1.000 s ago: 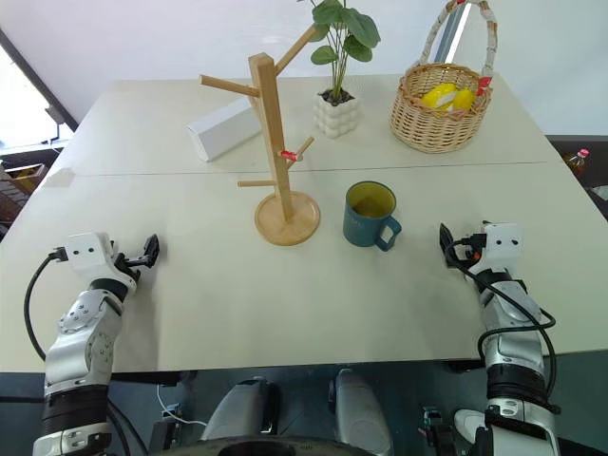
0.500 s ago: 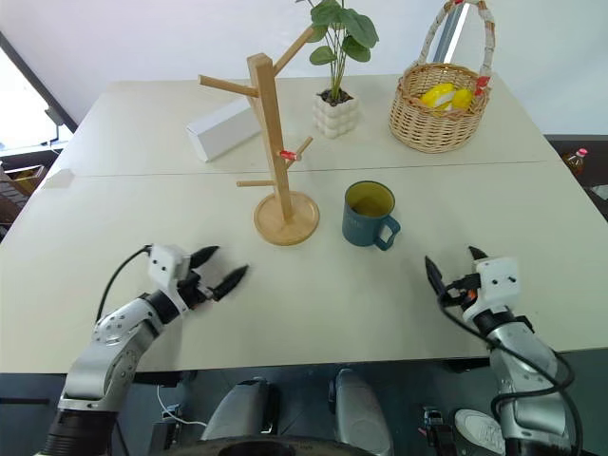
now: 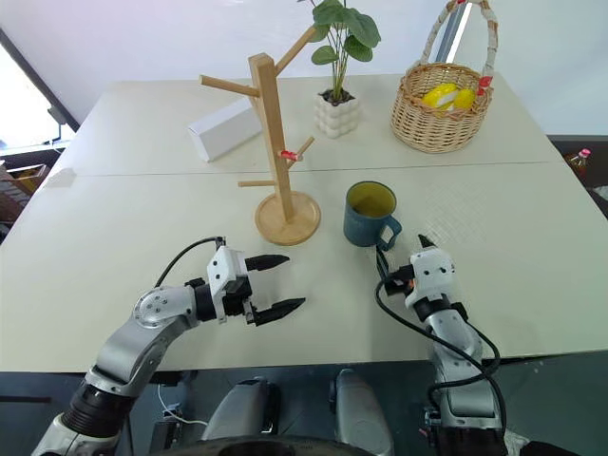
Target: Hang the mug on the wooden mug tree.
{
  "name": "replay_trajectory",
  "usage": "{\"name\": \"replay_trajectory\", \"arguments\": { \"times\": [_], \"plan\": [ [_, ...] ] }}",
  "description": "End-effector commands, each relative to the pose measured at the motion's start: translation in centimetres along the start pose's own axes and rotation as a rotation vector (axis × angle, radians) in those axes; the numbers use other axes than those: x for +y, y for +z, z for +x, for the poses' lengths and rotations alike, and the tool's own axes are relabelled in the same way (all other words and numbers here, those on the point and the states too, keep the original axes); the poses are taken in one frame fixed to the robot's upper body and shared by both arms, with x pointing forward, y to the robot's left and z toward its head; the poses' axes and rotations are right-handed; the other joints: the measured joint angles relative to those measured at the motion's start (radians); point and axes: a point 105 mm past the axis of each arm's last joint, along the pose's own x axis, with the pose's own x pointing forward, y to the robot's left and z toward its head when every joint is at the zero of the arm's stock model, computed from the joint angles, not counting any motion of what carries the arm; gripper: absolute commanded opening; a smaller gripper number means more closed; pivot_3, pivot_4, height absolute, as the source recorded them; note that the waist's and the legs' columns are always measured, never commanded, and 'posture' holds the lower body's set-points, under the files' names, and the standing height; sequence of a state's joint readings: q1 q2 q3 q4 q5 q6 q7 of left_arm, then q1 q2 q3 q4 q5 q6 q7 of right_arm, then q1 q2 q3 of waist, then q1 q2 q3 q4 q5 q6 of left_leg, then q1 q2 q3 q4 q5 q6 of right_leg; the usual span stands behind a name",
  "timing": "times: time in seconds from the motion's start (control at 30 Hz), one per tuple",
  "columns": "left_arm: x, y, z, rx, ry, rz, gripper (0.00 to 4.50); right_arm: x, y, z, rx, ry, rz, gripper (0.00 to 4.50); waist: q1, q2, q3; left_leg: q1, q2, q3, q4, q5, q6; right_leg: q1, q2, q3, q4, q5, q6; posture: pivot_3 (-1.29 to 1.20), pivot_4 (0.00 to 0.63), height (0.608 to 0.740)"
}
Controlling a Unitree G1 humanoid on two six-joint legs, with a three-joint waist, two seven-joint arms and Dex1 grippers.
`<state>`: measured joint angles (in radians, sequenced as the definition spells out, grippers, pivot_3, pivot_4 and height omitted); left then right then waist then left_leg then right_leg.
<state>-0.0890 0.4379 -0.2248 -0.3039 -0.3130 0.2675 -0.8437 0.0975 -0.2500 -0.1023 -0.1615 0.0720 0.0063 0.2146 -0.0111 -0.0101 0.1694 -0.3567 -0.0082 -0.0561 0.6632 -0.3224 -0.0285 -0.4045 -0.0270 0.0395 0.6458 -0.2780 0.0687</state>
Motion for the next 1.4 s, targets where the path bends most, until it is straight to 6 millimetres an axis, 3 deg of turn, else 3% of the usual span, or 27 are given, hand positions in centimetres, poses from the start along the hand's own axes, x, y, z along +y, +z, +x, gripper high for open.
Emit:
{"name": "replay_trajectory", "arguments": {
  "times": [0.03,0.5,0.6,0.8,0.97,1.17,1.3,1.4],
  "plan": [
    [-0.3,0.9,0.2,-0.027,-0.019,0.040,4.50,-0.8,0.8,0.1,-0.045,-0.046,-0.012,4.47,-0.001,0.000,0.000,0.000,0.000,0.000,0.000,0.000,0.000,0.000,0.000,0.000,0.000,0.000,0.000,0.00,0.150,0.740],
    [-0.4,0.8,0.1,-0.038,0.009,0.036,4.50,-1.4,0.5,1.6,-0.049,-0.106,0.057,4.47,-0.004,0.000,0.000,0.001,0.000,0.000,0.000,0.000,0.000,0.000,0.001,0.000,0.001,0.000,0.000,0.00,0.150,0.740],
    [-0.3,0.9,0.2,-0.040,0.016,0.037,4.50,-1.0,0.5,2.2,-0.055,-0.090,0.078,3.17,-0.003,0.000,0.000,0.001,0.000,0.000,0.000,0.000,0.000,0.000,0.001,0.000,0.001,0.000,0.001,0.00,0.150,0.740],
    [-0.2,0.9,0.2,-0.042,0.029,0.041,4.50,-0.3,0.7,2.6,-0.067,-0.050,0.099,0.03,-0.003,0.000,0.000,0.001,0.000,0.000,0.000,0.000,0.000,0.000,0.001,0.000,0.001,0.000,0.001,0.00,0.150,0.740],
    [0.0,0.9,0.1,-0.046,0.043,0.038,4.50,0.2,1.4,2.5,-0.085,-0.009,0.044,0.03,-0.003,0.000,0.000,0.001,0.000,0.000,0.000,0.000,0.000,0.001,0.001,0.000,0.001,0.000,0.001,0.00,0.150,0.740],
    [2.1,0.4,-1.9,-0.036,0.162,0.019,4.50,6.0,5.4,1.0,-0.222,0.461,-0.573,0.03,-0.008,0.000,0.000,0.001,0.000,0.001,0.000,0.000,0.000,0.000,0.001,0.000,0.001,0.000,0.001,0.00,0.150,0.740],
    [3.5,-0.1,-3.7,-0.019,0.228,0.021,4.50,7.4,9.5,1.3,-0.325,0.553,-0.670,0.03,-0.007,-0.001,0.000,0.001,0.001,-0.001,0.000,0.000,0.000,0.000,0.003,-0.001,0.001,0.000,0.001,0.00,0.150,0.740],
    [4.2,0.3,-4.6,-0.030,0.256,0.031,4.50,7.8,11.6,1.9,-0.353,0.573,-0.725,0.03,-0.002,-0.001,0.000,0.001,0.001,-0.001,0.001,0.000,0.000,0.001,0.002,-0.001,0.002,0.000,0.001,0.00,0.150,0.740]
  ]
}}
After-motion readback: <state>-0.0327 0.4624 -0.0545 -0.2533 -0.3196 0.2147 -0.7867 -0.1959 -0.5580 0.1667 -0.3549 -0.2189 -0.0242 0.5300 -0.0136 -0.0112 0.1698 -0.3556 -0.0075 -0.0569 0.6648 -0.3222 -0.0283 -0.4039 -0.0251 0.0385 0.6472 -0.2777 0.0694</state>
